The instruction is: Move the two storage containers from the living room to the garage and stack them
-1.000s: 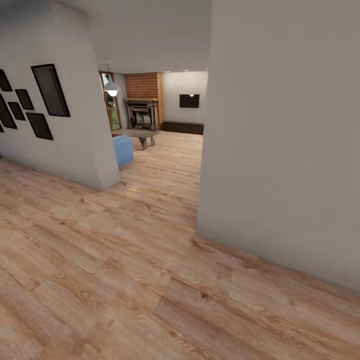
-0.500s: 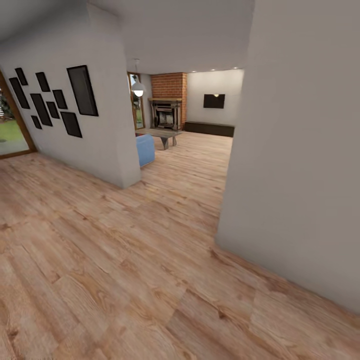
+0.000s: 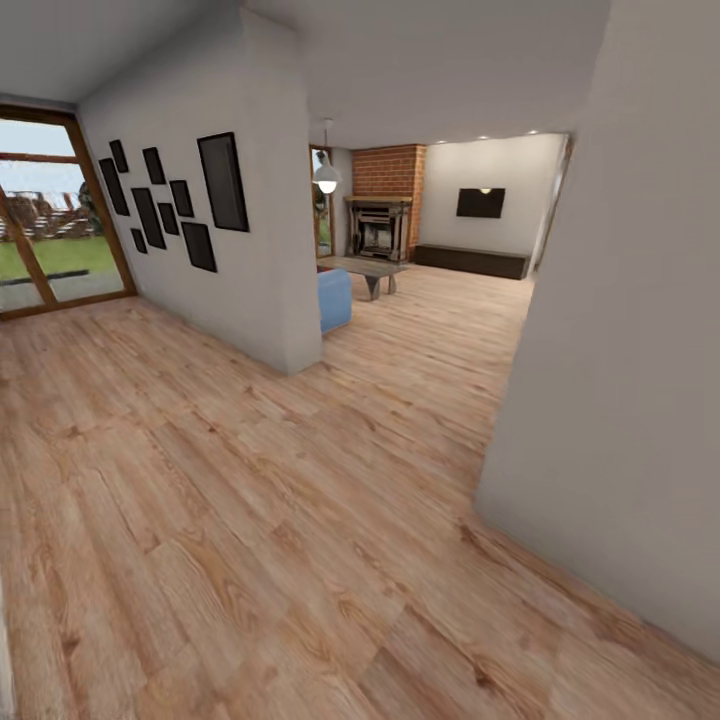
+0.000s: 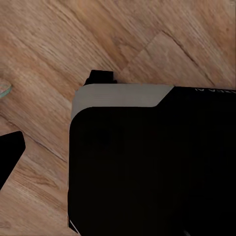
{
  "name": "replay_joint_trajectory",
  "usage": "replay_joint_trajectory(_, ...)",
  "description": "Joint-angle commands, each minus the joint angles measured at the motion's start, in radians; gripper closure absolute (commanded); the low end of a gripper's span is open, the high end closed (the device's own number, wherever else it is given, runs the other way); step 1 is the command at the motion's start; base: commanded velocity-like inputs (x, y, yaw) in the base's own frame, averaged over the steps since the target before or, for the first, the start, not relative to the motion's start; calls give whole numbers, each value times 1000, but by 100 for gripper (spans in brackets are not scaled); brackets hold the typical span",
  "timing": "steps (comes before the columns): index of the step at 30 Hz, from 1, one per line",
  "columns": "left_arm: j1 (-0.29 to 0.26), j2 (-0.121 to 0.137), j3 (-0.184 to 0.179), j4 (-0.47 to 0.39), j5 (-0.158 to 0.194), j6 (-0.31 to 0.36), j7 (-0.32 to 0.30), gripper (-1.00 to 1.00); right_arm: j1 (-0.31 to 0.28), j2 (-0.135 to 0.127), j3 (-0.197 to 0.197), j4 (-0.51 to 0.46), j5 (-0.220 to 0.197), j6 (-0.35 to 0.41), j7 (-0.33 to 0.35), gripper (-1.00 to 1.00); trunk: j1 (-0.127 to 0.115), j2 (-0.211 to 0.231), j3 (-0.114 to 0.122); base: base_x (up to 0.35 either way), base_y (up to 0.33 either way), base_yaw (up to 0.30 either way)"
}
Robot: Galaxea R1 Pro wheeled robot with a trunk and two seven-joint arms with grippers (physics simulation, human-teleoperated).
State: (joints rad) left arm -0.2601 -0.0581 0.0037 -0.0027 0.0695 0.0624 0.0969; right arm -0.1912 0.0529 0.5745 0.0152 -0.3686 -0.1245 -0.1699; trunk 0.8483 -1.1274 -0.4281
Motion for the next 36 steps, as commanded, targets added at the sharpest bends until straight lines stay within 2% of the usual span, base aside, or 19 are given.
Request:
replay_joint_trajectory(1, -1, 0, 0, 0, 7, 4, 3, -100, -1, 0, 8, 2, -9, -4, -2, -100, 0, -1, -1, 218, 0, 275)
replay_joint_trajectory(16, -1, -1, 0, 0, 7, 4, 3, -100, -1, 1, 7, 2, -13, -3, -2, -100, 0, -1, -1, 217, 0, 257)
replay_joint_trajectory(36, -1, 0, 0, 0, 7, 4, 3, -100, -1, 0, 7, 2, -19, -3, -2, -100, 0, -1, -1, 304, 0, 7)
